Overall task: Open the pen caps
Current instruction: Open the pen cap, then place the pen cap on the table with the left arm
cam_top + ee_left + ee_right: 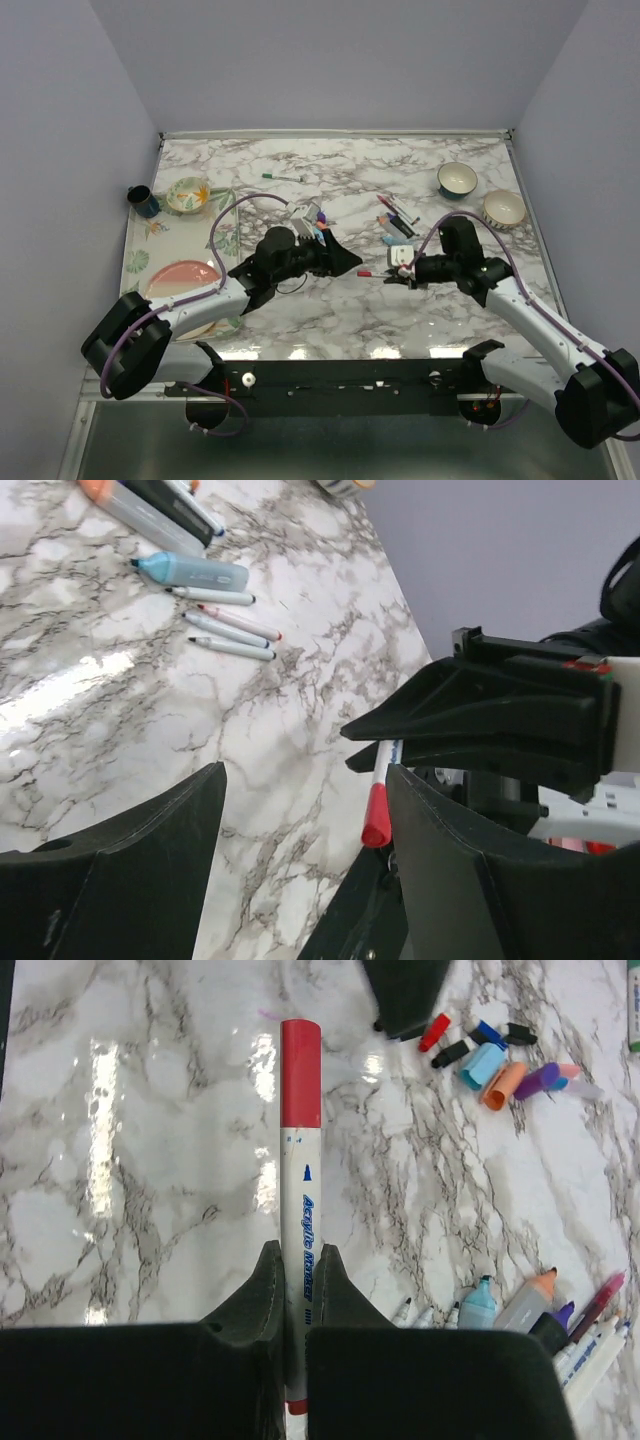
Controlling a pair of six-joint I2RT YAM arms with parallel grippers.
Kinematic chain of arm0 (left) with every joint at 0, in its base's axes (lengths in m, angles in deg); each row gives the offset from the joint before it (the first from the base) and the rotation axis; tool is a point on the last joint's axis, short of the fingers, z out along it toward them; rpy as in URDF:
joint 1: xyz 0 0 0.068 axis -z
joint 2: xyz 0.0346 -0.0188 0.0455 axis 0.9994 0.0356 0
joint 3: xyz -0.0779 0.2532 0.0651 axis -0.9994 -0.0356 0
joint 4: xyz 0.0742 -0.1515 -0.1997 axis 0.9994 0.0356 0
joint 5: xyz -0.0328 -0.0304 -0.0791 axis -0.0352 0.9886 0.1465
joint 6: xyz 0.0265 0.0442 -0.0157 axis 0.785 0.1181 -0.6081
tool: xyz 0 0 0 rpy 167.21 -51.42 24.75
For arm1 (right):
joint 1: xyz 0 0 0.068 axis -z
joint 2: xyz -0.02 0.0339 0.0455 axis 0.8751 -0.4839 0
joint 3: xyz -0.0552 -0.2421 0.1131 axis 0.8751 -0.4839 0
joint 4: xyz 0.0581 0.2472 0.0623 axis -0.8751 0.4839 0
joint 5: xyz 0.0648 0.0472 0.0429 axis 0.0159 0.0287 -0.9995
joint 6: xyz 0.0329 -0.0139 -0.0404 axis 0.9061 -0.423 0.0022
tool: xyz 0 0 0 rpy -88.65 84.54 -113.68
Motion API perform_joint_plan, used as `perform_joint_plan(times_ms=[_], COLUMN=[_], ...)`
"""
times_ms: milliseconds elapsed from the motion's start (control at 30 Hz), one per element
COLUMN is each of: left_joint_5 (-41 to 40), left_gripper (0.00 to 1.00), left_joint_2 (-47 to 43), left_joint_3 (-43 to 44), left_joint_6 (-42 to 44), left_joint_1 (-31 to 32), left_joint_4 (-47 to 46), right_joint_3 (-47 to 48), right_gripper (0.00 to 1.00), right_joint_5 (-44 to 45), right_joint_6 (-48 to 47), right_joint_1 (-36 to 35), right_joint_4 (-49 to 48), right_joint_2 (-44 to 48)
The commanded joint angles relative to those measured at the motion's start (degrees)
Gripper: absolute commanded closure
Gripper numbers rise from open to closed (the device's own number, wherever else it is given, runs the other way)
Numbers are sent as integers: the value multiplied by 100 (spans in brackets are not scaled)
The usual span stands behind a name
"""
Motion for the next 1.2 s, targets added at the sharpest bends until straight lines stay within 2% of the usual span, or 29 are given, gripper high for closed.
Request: perform_joint_plan(times_ms=[0,200,400,633,800,933,1000,1067,1167], left_joint_5=[-1062,-1563,-1581,-1889,-1897,-1985,-2064,-2134,-2196], left_gripper=[27,31,39,41,50,50,58,61,79], left_joint_2=[20,336,609,723,907,987,1004,1039,1066], left_joint_3=[-216,-14,39,13,162,232,232,276,303], left_joint_6=[-797,-1149,-1395,-1492,-1571,-1598,-1633,-1650,-1668], left_joint_1=[136,303,400,497,567,637,655,664,672], left_joint_4=[-1296,-1623,-1790,-1922,-1905,-1825,-1825,-1817,-1808], right_joint_3=[560,727,727,701,692,683,683,675,683], right_gripper=[99,99,100,99,100,99,99,99,100], right_joint_5=[247,247,405,721,897,924,898,897,854], right_joint_6=[2040,2455,2683,3044,3167,3220,3228,3228,3229], right_joint_1=[30,30,30,65,74,118,110,110,118], right_joint_4=[-386,-394,-552,-869,-975,-1019,-1027,-1019,-1001], right_joint_2=[-437,-701,-683,-710,-736,-719,-736,-762,-780])
